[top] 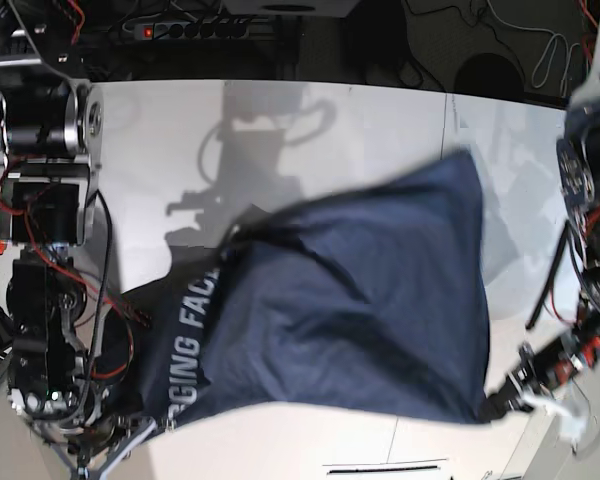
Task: Layout the t-shirt on the table in an organized manner, then fold the t-shirt properly
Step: 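Lift and stretch the shirt between both grippers, lay it flat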
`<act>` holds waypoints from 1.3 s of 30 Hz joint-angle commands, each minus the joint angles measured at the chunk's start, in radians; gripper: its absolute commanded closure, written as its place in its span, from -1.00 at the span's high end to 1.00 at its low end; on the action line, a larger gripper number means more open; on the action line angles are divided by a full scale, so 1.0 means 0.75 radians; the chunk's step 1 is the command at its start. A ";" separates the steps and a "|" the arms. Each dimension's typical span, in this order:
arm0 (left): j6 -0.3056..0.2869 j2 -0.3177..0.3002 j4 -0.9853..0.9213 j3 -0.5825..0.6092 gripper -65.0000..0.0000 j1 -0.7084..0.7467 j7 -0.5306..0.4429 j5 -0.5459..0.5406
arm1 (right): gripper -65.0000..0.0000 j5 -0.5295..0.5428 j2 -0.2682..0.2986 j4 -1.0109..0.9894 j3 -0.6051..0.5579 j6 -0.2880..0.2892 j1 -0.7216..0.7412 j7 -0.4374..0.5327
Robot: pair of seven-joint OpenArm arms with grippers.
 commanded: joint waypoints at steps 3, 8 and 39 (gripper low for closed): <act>-0.025 -0.041 0.021 -0.004 -1.00 -0.224 -0.022 -0.061 | -1.00 -0.007 0.010 -0.031 0.004 -0.002 0.211 0.054; -0.025 -0.086 0.021 -0.004 -1.00 -0.516 0.155 -0.245 | -1.00 -0.007 0.010 -0.079 0.004 -0.001 0.449 0.037; -0.025 -0.266 0.021 -0.281 -1.00 0.588 0.691 -0.715 | -1.00 0.433 0.376 0.332 0.073 0.307 -0.746 -0.308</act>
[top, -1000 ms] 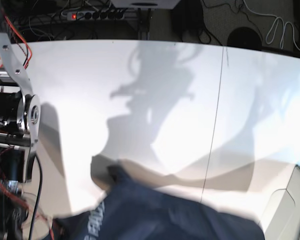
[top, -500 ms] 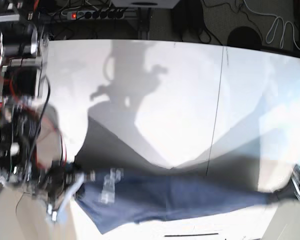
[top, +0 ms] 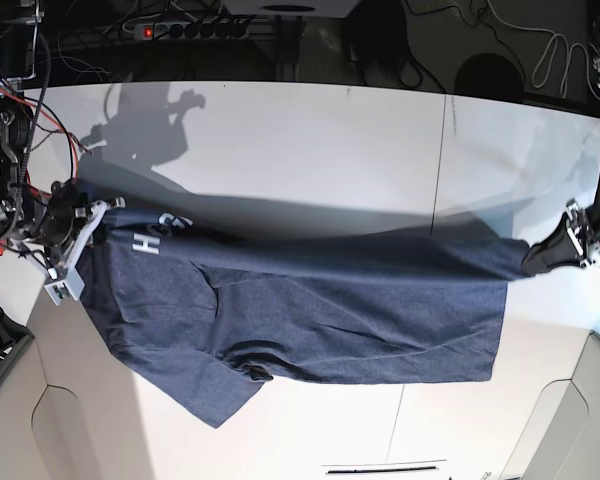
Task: Layout the t-shirt on the table in an organized manner, then fold the t-shirt properly
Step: 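Lift and stretch the shirt between both grippers, lay it flat, then pull the shirt edges apart with both grippers to smooth it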
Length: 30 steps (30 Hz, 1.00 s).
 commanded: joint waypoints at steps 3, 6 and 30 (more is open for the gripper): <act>-0.017 -0.038 0.020 -0.031 -1.00 0.027 -0.015 -0.042 | -1.00 0.007 0.019 0.023 0.026 0.004 0.031 0.014; -0.017 -0.038 0.021 -0.031 -1.00 0.078 -0.005 -0.042 | -1.00 0.011 0.019 0.023 0.026 0.004 0.031 0.012; -0.017 0.007 0.448 -0.032 -0.41 0.143 -0.027 -0.042 | -0.32 0.185 0.002 0.334 0.027 0.053 0.038 0.062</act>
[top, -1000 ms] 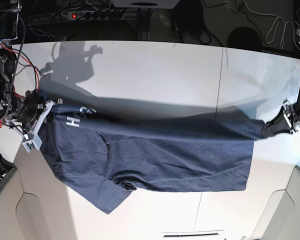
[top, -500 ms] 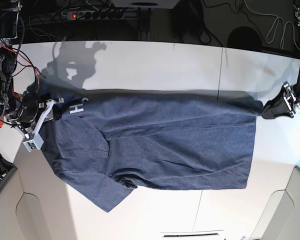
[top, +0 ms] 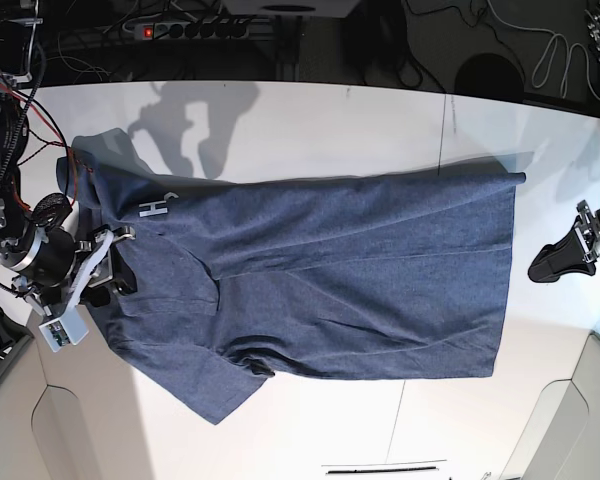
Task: Layout the t-shirt on the table in an organized manner, then fold the t-shirt properly
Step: 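Pull the shirt edges apart with both grippers to smooth it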
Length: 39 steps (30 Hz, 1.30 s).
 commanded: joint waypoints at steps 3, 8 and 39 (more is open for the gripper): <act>-0.017 0.049 0.019 -0.008 -0.60 0.020 -0.133 0.090 | -1.00 -0.112 -0.007 -0.024 0.012 -0.068 0.017 0.021; -0.017 0.156 0.019 -0.008 -1.00 0.048 -0.299 0.372 | -1.00 -0.293 -0.021 -0.112 0.013 -0.230 0.018 0.068; -0.017 0.078 0.018 -0.005 -1.00 0.177 -0.419 0.806 | -1.00 -0.317 0.090 -0.357 0.012 -0.169 -0.166 -0.013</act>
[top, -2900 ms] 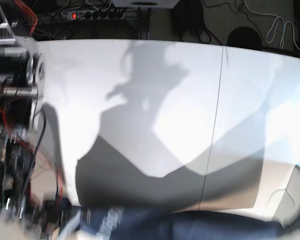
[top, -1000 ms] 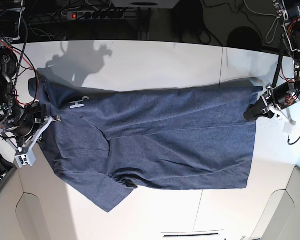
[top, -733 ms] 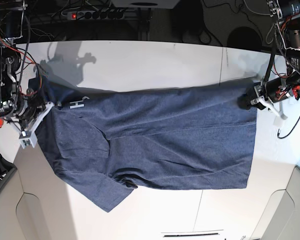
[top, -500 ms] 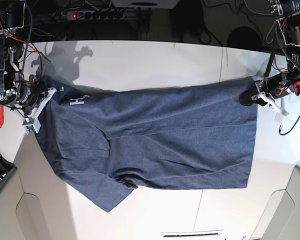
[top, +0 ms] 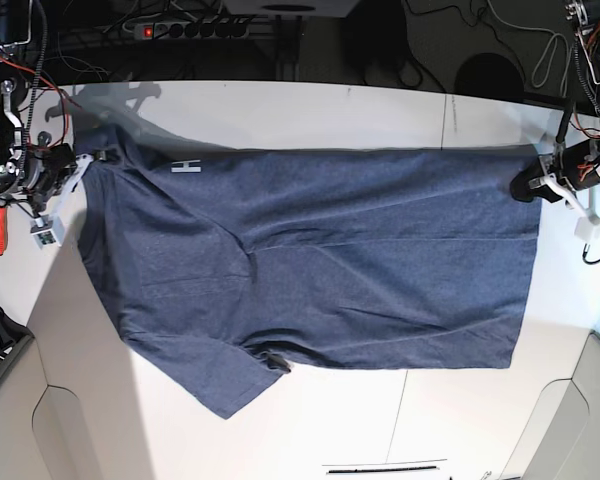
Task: Layout the t-shirt on the table in an organized manner, then fold the t-shirt properly
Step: 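Pull the shirt edges apart with both grippers to smooth it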
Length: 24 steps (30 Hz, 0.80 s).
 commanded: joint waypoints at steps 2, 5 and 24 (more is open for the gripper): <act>0.010 -0.039 0.012 -0.006 -1.00 -0.008 -0.018 0.002 | -1.00 0.002 0.031 0.018 0.011 0.001 0.015 0.016; 0.010 -0.041 0.012 -0.006 -1.00 -0.008 -0.018 0.002 | -1.00 0.002 0.034 0.018 0.011 0.011 0.015 0.017; 0.010 -0.041 0.012 -0.006 -1.00 -0.008 -0.023 -0.006 | -1.00 0.310 0.032 0.017 0.011 0.071 -0.096 -0.031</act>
